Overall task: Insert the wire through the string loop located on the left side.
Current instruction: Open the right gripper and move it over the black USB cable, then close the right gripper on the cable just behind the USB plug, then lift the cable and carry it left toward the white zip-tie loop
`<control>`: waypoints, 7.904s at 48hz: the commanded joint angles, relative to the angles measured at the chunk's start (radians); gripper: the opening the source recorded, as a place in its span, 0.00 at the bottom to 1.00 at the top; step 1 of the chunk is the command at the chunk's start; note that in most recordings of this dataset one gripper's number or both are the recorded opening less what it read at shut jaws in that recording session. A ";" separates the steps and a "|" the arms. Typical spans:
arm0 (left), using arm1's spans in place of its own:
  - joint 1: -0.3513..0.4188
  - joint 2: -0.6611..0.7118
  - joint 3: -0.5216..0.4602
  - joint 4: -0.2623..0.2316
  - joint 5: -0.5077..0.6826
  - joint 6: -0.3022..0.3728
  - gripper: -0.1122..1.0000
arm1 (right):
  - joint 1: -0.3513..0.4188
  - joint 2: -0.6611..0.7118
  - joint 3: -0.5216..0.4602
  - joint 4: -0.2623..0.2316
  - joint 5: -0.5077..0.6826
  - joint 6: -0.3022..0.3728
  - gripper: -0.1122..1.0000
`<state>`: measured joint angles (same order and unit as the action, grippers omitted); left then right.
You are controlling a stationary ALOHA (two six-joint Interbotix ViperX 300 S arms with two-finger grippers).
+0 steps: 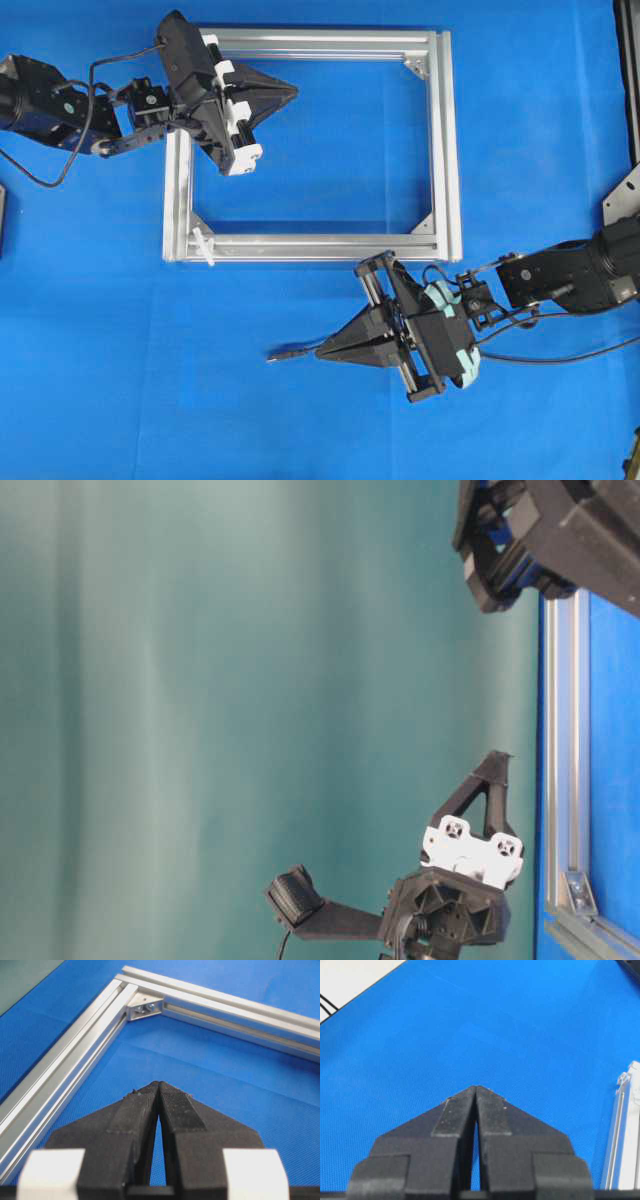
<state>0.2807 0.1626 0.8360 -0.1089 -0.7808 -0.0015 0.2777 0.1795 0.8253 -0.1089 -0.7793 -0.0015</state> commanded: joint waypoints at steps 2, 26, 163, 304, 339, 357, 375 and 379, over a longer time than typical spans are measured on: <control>-0.002 -0.046 -0.011 0.021 0.020 0.003 0.10 | 0.002 -0.054 -0.008 0.006 -0.003 0.009 0.11; 0.000 -0.046 -0.008 0.020 0.032 -0.005 0.10 | -0.006 -0.067 0.002 0.009 0.043 0.066 0.15; 0.005 -0.048 -0.003 0.020 0.052 -0.011 0.10 | 0.008 -0.055 -0.094 0.101 0.344 0.110 0.10; -0.003 -0.049 -0.005 0.023 0.052 -0.014 0.10 | -0.225 -0.100 -0.034 0.104 0.311 0.107 0.10; -0.008 -0.049 0.000 0.023 0.052 -0.014 0.10 | -0.225 0.048 -0.236 0.103 0.370 0.109 0.10; -0.009 -0.049 0.000 0.023 0.052 -0.015 0.10 | -0.227 0.060 -0.249 0.104 0.371 0.107 0.10; -0.009 -0.049 0.000 0.023 0.052 -0.015 0.10 | -0.225 0.069 -0.259 0.103 0.371 0.109 0.10; -0.009 -0.049 -0.002 0.023 0.052 -0.015 0.10 | -0.225 0.069 -0.258 0.103 0.370 0.107 0.10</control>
<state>0.2715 0.1442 0.8437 -0.0890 -0.7225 -0.0153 0.0522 0.2638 0.5875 -0.0061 -0.4050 0.1058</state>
